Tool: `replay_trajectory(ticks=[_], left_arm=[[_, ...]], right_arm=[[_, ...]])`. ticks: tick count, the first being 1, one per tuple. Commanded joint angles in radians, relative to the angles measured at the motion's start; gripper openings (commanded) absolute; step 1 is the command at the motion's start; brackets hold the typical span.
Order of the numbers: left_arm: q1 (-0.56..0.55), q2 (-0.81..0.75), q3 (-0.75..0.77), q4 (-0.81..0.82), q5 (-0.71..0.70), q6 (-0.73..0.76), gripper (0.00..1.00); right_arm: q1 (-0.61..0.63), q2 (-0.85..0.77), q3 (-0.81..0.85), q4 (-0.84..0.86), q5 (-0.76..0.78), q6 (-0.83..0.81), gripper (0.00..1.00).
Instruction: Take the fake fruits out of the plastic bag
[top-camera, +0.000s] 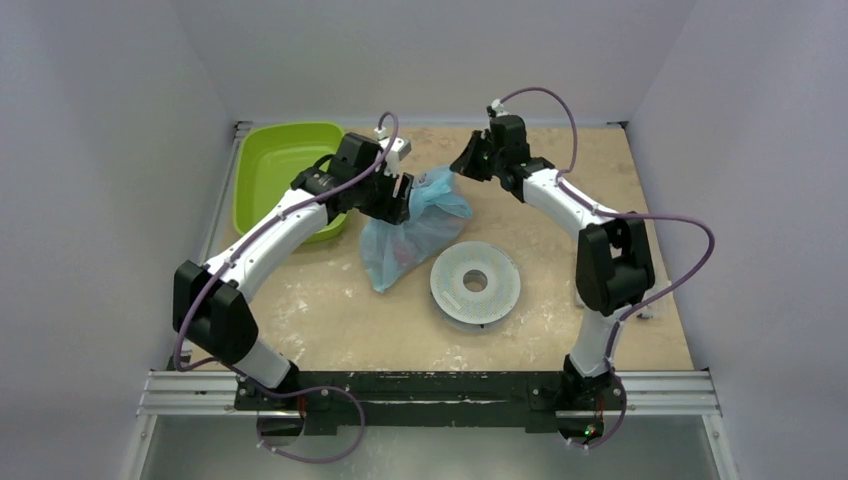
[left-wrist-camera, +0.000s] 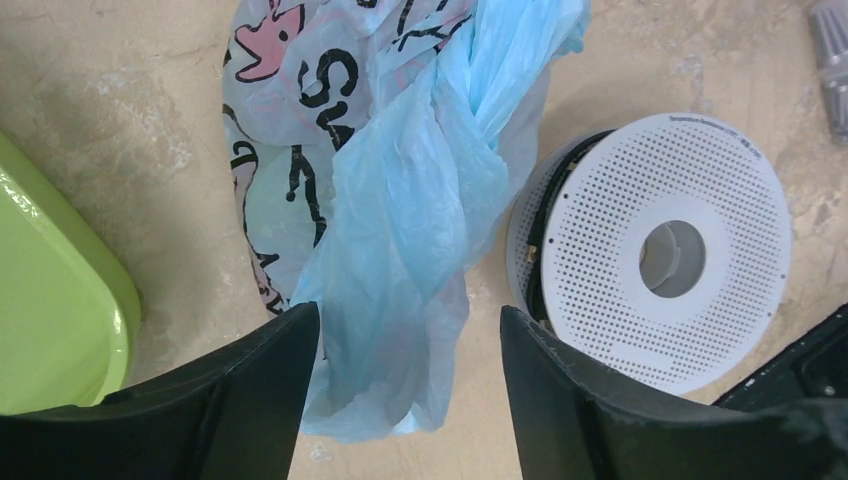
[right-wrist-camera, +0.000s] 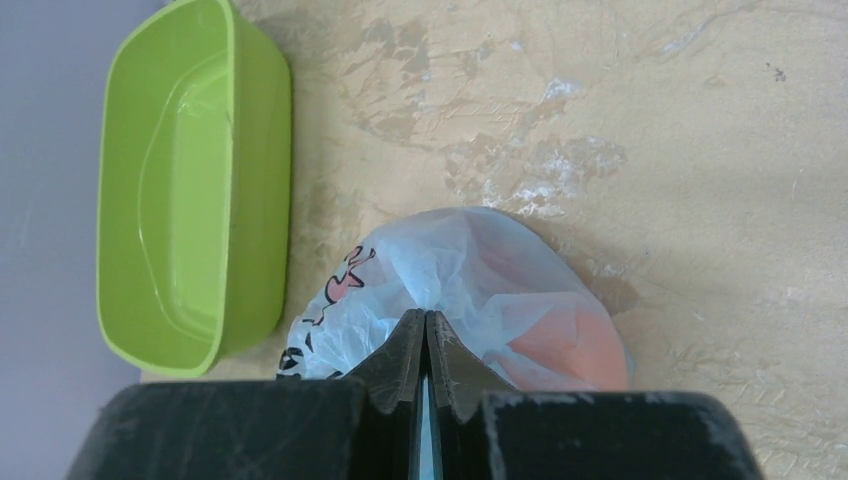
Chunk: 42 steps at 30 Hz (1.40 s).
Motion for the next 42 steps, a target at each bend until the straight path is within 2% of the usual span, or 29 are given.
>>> replay_trajectory(ticks=[1, 5, 7, 9, 11, 15, 18, 21, 23, 25, 27, 31, 36, 42], left_arm=[[-0.004, -0.069, -0.011, 0.045, 0.058, 0.01, 0.69], [-0.004, -0.063, -0.002, 0.045, 0.037, 0.01, 0.75], [-0.003, -0.048, 0.016, 0.038, 0.022, 0.01, 0.88], [-0.004, -0.034, 0.032, 0.03, 0.026, 0.008, 0.88], [-0.004, -0.027, 0.033, 0.027, 0.032, 0.005, 0.82], [-0.009, -0.032, 0.031, 0.021, 0.019, 0.0, 0.57], [-0.011, -0.028, 0.032, 0.022, 0.024, 0.0, 0.46], [-0.009, -0.009, 0.049, -0.002, 0.026, 0.003, 0.3], [-0.009, 0.01, 0.062, -0.021, 0.027, 0.006, 0.26], [-0.009, 0.024, 0.077, -0.041, 0.02, 0.008, 0.17], [-0.009, 0.032, 0.086, -0.052, 0.015, 0.009, 0.02], [-0.011, 0.033, 0.084, -0.053, 0.017, 0.005, 0.0], [-0.011, 0.029, 0.081, -0.05, 0.011, -0.005, 0.0], [-0.011, 0.022, 0.076, -0.041, 0.024, -0.016, 0.0]], right_arm=[[0.014, -0.095, -0.028, 0.016, -0.074, -0.064, 0.0], [0.045, -0.129, -0.057, 0.017, -0.109, -0.097, 0.0], [0.067, -0.149, -0.073, 0.018, -0.114, -0.12, 0.0], [0.088, -0.162, -0.083, 0.013, -0.104, -0.133, 0.0], [0.104, -0.169, -0.084, 0.009, -0.1, -0.138, 0.0], [0.119, -0.173, -0.079, 0.01, -0.091, -0.142, 0.0], [0.119, -0.17, -0.068, -0.001, -0.08, -0.143, 0.0], [0.12, -0.159, -0.039, -0.029, -0.076, -0.144, 0.0], [0.12, -0.158, -0.027, -0.042, -0.073, -0.148, 0.0], [0.12, -0.164, -0.025, -0.05, -0.057, -0.145, 0.0], [0.12, -0.164, -0.013, -0.077, -0.025, -0.148, 0.01], [0.129, -0.175, 0.011, -0.176, 0.086, -0.184, 0.21], [0.157, -0.247, -0.07, -0.187, 0.13, -0.14, 0.48], [0.208, -0.315, -0.2, -0.107, 0.105, 0.05, 0.61]])
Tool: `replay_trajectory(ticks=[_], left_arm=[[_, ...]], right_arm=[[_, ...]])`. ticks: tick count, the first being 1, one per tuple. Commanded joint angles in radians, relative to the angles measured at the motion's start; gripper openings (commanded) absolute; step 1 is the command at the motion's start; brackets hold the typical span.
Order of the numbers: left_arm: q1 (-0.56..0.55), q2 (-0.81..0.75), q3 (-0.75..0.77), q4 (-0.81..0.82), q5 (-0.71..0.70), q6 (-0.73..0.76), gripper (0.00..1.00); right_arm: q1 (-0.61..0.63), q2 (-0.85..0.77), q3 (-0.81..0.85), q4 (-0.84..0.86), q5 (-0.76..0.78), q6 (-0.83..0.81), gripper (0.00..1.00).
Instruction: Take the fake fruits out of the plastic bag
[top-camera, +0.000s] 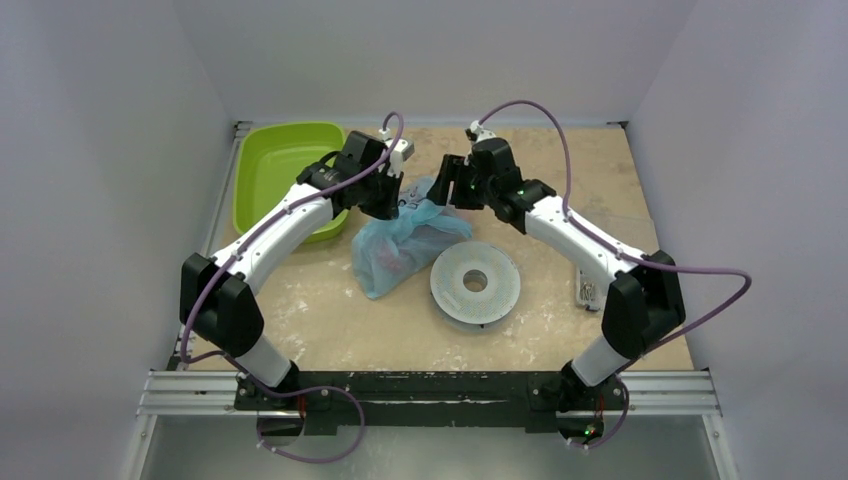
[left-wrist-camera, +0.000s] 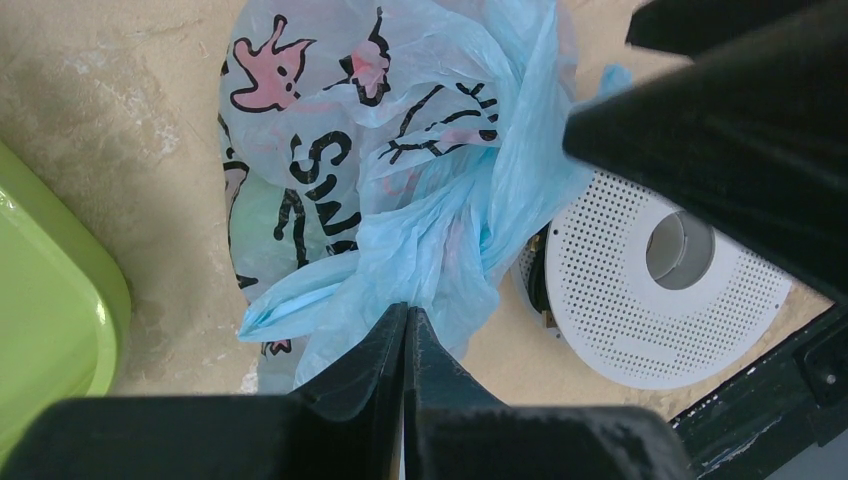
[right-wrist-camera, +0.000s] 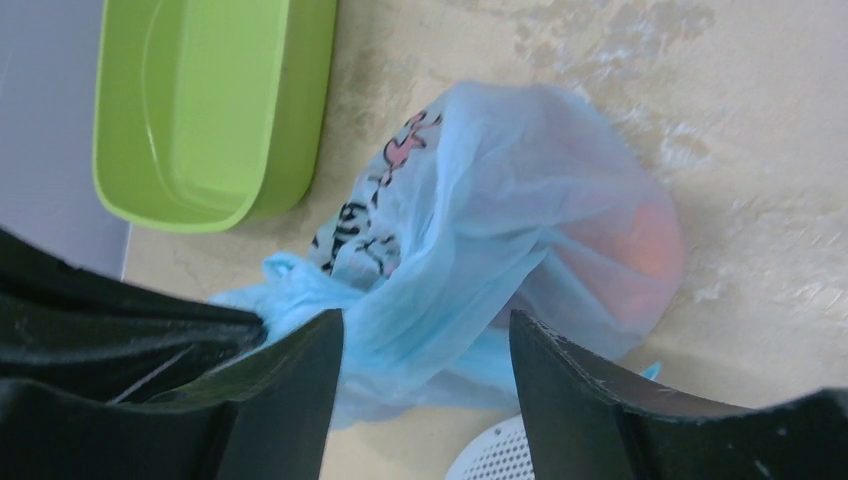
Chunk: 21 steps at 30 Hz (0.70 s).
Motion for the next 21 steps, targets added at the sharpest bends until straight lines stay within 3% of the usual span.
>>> replay_trajectory(ticks=[1, 18, 21], left_arm=[[-0.006, -0.014, 0.032, 0.013, 0.009, -0.013, 0.0], [-0.028, -0.083, -0.027, 0.085, -0.021, 0.002, 0.0], [-0.031, -0.112, -0.056, 0.115, -0.028, 0.014, 0.0]], right_arm=[[0.037, -0.065, -0.086, 0.086, -0.008, 0.171, 0.62], [0.066, 0.017, -0.053, 0.117, -0.007, 0.276, 0.62], [0.066, 0.016, -0.069, 0.163, -0.004, 0.287, 0.57]])
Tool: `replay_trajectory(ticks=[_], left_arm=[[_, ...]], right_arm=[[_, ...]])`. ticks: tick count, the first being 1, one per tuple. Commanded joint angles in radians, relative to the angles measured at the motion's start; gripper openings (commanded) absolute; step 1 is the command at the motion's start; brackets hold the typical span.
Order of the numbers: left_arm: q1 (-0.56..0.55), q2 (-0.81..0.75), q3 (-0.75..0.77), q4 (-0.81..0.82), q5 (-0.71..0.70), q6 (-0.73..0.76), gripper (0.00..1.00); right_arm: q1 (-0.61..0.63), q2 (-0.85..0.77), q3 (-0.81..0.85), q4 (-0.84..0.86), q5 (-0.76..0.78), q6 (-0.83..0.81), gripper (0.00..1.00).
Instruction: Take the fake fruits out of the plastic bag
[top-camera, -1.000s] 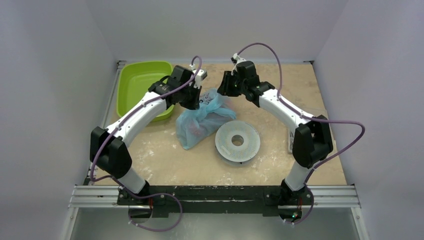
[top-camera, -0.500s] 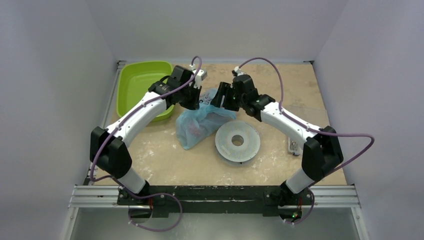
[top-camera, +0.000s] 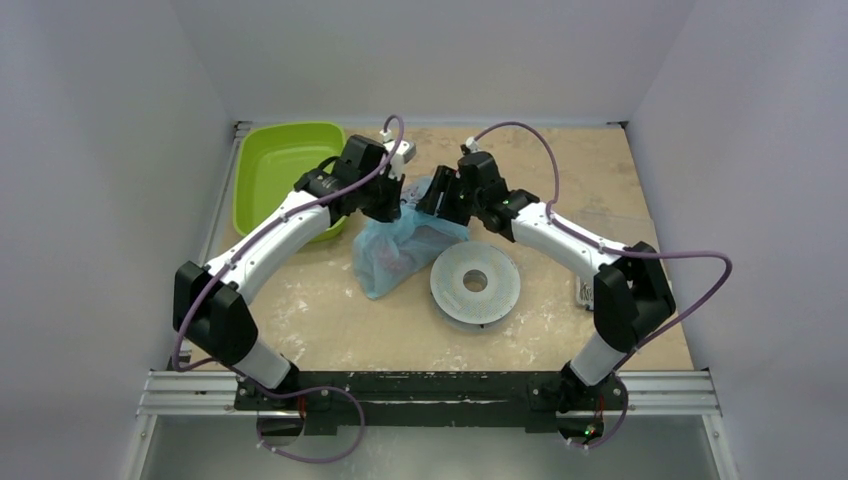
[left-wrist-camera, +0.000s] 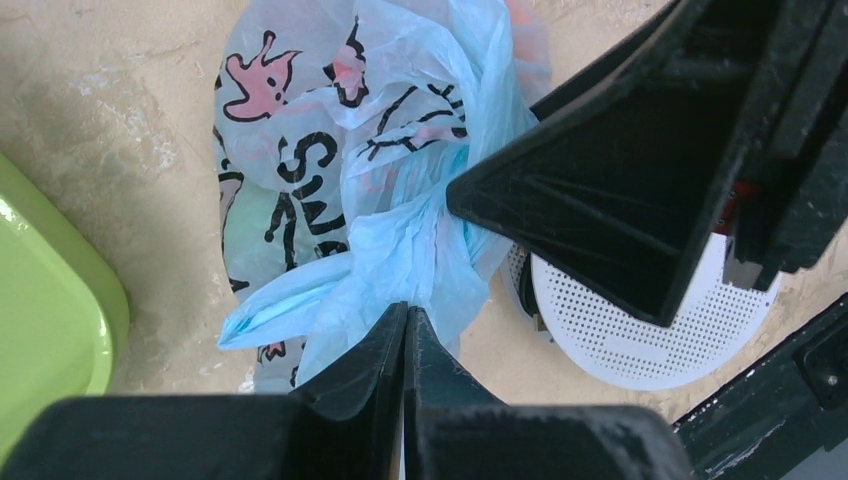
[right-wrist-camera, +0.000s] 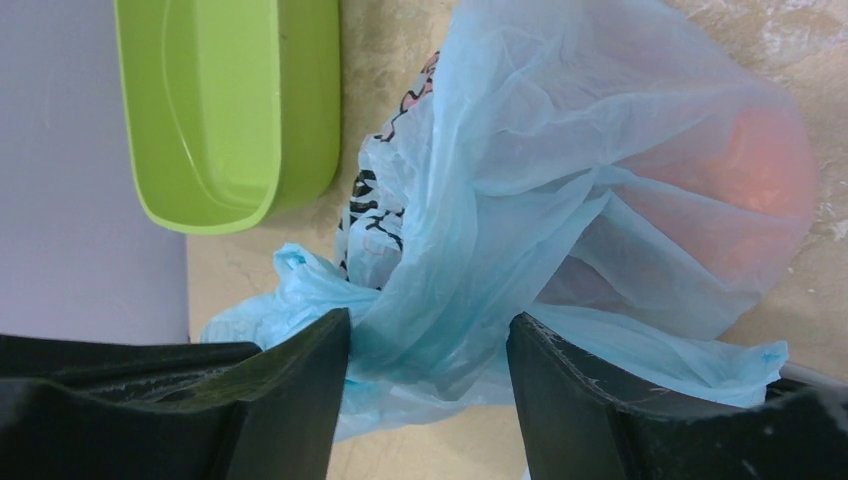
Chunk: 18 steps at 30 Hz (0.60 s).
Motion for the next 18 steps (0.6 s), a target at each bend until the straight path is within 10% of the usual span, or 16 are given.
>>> replay_trajectory(ticks=[1, 10, 18], left_arm=[[-0.01, -0.084, -0.029, 0.079, -0.025, 0.015, 0.0], [-0.011, -0.106, -0.039, 0.063, -0.231, 0.012, 0.0], [-0.01, -0.228, -0.115, 0.124, -0.422, -0.005, 0.0]], right_arm=[[0.006, -0.01, 0.023, 0.099, -0.009, 0.036, 0.54], [-0.069, 0.007, 0.015, 0.18, -0.109, 0.076, 0.06], [-0.189, -0.004, -0.004, 0.199, -0.234, 0.034, 0.0]])
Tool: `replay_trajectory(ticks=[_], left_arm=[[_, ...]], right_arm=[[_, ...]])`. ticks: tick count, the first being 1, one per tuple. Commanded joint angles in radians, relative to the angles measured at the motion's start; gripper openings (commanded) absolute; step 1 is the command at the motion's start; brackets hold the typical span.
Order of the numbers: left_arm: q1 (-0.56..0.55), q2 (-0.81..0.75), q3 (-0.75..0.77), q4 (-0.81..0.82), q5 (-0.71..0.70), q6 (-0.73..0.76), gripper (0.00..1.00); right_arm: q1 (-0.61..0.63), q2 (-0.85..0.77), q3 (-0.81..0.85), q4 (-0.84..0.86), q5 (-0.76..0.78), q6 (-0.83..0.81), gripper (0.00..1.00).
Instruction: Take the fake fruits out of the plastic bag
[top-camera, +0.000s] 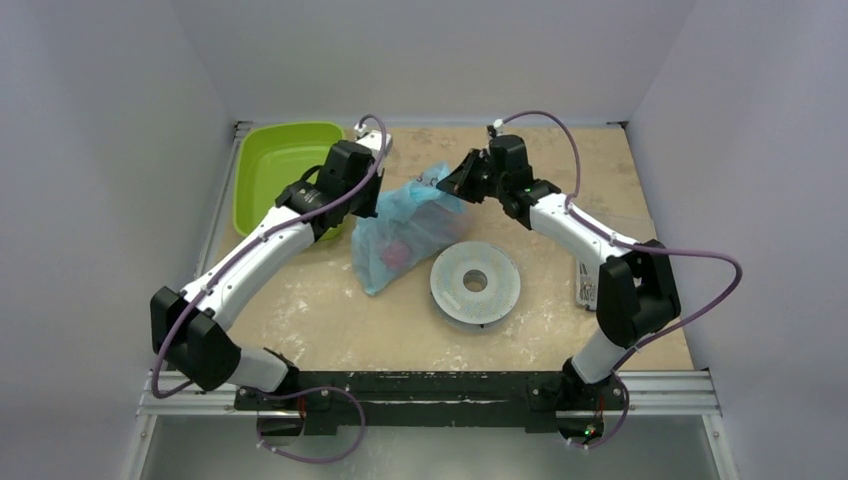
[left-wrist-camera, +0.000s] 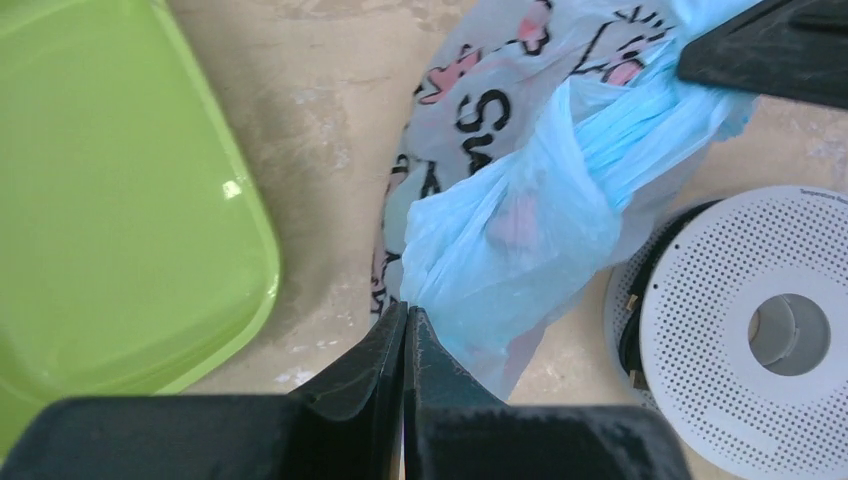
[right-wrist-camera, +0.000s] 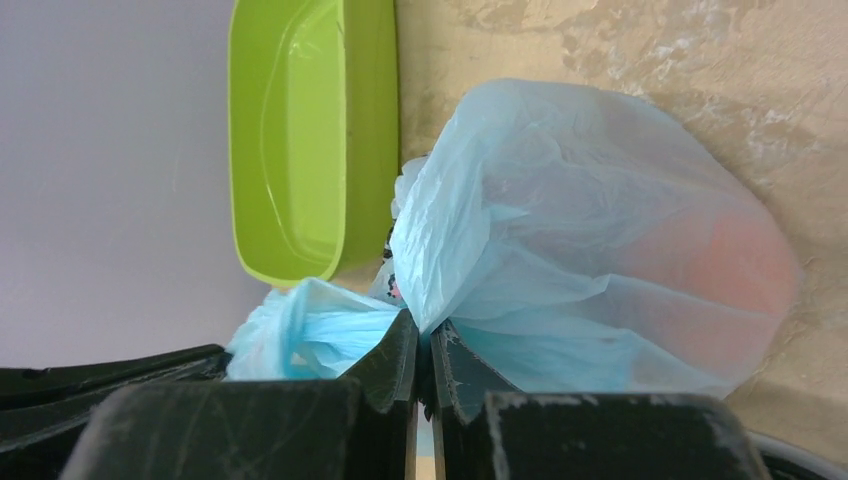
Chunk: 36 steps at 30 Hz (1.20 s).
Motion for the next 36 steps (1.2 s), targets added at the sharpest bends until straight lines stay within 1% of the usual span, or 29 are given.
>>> replay_trajectory(ticks=[1, 3, 5, 7, 8, 10, 13, 15, 17, 19, 21, 23, 25, 29, 30, 31, 32, 34, 36], left_arm=[[-0.004, -0.121, -0.057, 0.087, -0.133, -0.007, 0.0], [-0.004, -0.154, -0.094, 0.128, -0.111, 0.0, 0.0], [-0.005, -0.184, -0.119, 0.181, -0.041, 0.02, 0.0], [-0.005, -0.2, -0.13, 0.208, 0.059, 0.038, 0.0], [-0.004, -0.205, -0.135, 0.216, 0.101, 0.044, 0.08], [-0.004, -0.21, -0.151, 0.243, 0.178, 0.049, 0.27], [-0.004, -0.206, -0.154, 0.25, 0.235, 0.059, 0.39], [-0.005, -0.197, -0.135, 0.227, 0.272, 0.072, 0.41], [-0.004, -0.19, -0.119, 0.214, 0.304, 0.069, 0.47], [-0.004, -0.161, -0.066, 0.167, 0.329, 0.056, 0.49], [-0.005, -0.096, 0.035, 0.081, 0.358, 0.042, 0.5], [-0.005, -0.028, 0.128, 0.003, 0.358, 0.033, 0.56], [-0.006, 0.022, 0.174, -0.01, 0.349, 0.014, 0.58], [-0.007, 0.113, 0.257, -0.028, 0.374, 0.007, 0.59], [-0.008, 0.133, 0.27, -0.038, 0.37, 0.011, 0.62], [-0.008, 0.143, 0.273, -0.044, 0.372, 0.02, 0.68], [-0.009, 0.144, 0.264, -0.035, 0.374, 0.024, 0.72], [-0.01, 0.121, 0.22, 0.021, 0.374, 0.022, 0.77], [-0.01, 0.108, 0.198, 0.047, 0.364, 0.01, 0.78]], right_arm=[[-0.06, -0.006, -0.008, 0.08, -0.117, -0.036, 0.0], [-0.07, -0.005, -0.024, 0.132, -0.192, -0.064, 0.0], [-0.071, -0.002, -0.033, 0.168, -0.252, -0.108, 0.0], [-0.069, 0.002, -0.036, 0.18, -0.287, -0.132, 0.0], [-0.068, 0.003, -0.043, 0.193, -0.307, -0.141, 0.0], [-0.068, 0.004, -0.049, 0.201, -0.331, -0.162, 0.0], [-0.064, 0.0, -0.054, 0.196, -0.35, -0.207, 0.0], [-0.059, 0.0, -0.049, 0.181, -0.364, -0.239, 0.0], [-0.051, 0.002, -0.043, 0.161, -0.368, -0.268, 0.0], [-0.042, 0.0, -0.044, 0.155, -0.371, -0.284, 0.0], [-0.033, -0.002, -0.048, 0.163, -0.377, -0.293, 0.0], [-0.029, 0.002, -0.049, 0.173, -0.399, -0.291, 0.0], [-0.027, 0.0, -0.054, 0.184, -0.413, -0.289, 0.0], [-0.028, -0.023, -0.065, 0.189, -0.4, -0.293, 0.0], [-0.027, -0.029, -0.07, 0.191, -0.398, -0.295, 0.0], [-0.028, -0.037, -0.072, 0.194, -0.399, -0.296, 0.0], [-0.027, -0.042, -0.075, 0.197, -0.399, -0.295, 0.0], [-0.028, -0.056, -0.086, 0.213, -0.405, -0.289, 0.0], [-0.028, -0.064, -0.097, 0.23, -0.411, -0.284, 0.0]])
